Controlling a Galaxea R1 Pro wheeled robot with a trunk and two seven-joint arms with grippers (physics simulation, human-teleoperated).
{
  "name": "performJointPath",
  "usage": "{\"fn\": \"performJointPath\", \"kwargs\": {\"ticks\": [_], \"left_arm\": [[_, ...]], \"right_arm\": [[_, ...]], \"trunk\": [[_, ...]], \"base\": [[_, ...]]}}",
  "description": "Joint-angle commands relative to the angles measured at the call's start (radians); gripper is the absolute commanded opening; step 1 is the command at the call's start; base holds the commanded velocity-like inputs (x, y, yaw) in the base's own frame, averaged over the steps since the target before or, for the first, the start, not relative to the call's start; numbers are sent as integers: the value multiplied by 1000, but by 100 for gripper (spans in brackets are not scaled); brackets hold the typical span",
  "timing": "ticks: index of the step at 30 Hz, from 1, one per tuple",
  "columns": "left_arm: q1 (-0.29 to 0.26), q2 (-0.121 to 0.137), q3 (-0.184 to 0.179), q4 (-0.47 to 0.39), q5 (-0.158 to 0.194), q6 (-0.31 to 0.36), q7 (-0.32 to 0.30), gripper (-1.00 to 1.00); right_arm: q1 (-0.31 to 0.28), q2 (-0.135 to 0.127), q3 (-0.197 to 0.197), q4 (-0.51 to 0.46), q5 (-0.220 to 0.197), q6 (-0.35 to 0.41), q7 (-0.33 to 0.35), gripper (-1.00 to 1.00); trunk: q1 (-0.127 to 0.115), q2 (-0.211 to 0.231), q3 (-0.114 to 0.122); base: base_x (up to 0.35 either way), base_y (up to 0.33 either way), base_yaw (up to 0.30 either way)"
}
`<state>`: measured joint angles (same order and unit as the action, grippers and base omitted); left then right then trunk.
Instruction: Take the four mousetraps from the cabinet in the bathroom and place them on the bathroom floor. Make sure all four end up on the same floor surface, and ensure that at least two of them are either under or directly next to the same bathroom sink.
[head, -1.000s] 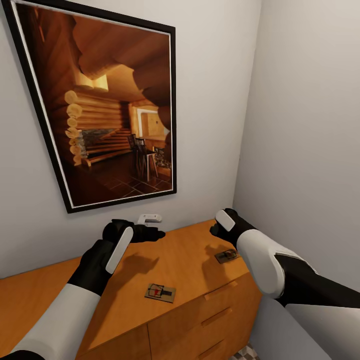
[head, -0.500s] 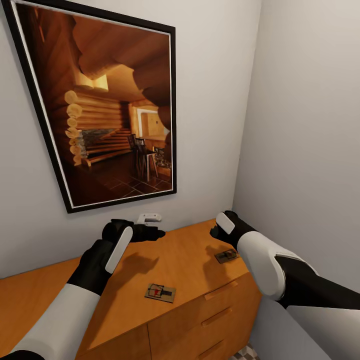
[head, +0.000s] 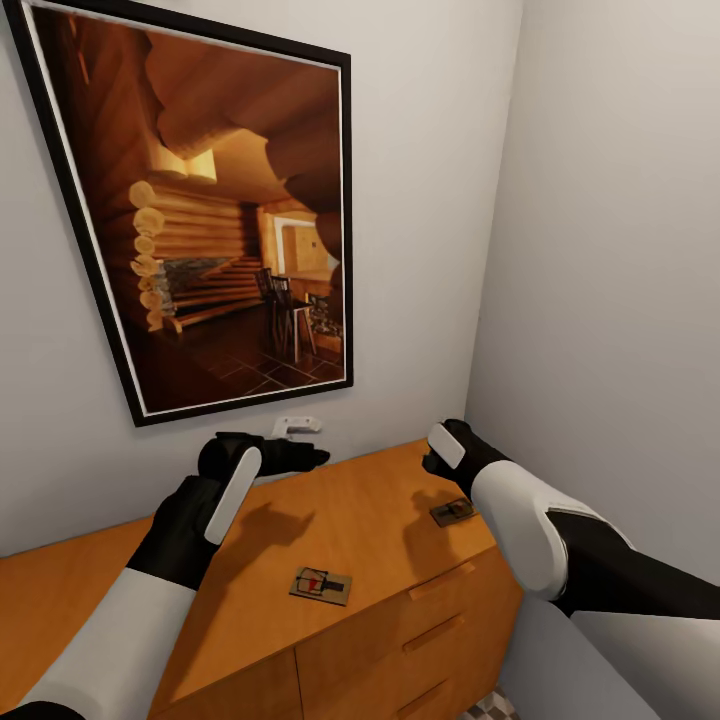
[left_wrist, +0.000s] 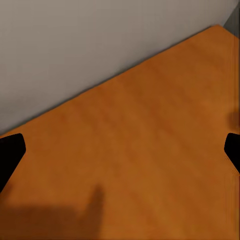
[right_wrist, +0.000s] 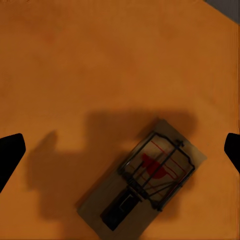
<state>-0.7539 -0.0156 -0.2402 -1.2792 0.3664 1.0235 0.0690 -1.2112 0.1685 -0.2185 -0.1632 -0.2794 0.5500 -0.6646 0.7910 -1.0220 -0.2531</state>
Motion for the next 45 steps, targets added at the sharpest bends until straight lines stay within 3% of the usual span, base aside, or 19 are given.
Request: {"fn": "performJointPath", "kwargs": {"ticks": [1,11,28,35,36,40,45], "left_arm": [[-1,0,0,-2,8,4,7,100],[-1,-3,-1,-4,10,4,5,100],[-1,-14,-1,0,12,4,5,100],[-1,-33,-1,1,11,3,6,100],[-1,-34,-1,1,11,3,6,100],[-1,-36,-1,1,10,3,7,100],[-1,-36,-1,1,11,3,6,100]], "right_arm": [[-1,1,-5,-2,7,6,-5,100],[-1,1,-6,-36,61,38,-7,100],[-1,-7,-11,-39,58,39,-28,100],[-1,-10,-29,-18,24,30,-67,100],[-1,-11,-31,-17,-15,30,-131,100],[-1,-16,-37,-16,-67,28,-149,100],[-1,-23,-39,-14,-90,28,-154,100]], "trunk": [[0,-1,-1],[0,-1,-1],[0,-1,-1],[0,-1,-1],[0,-1,-1],[0,-1,-1],[0,-1,-1]], "base": [[0,0,0],[0,0,0],[0,0,0],[0,0,0],[0,0,0],[0,0,0],[0,0,0]]}}
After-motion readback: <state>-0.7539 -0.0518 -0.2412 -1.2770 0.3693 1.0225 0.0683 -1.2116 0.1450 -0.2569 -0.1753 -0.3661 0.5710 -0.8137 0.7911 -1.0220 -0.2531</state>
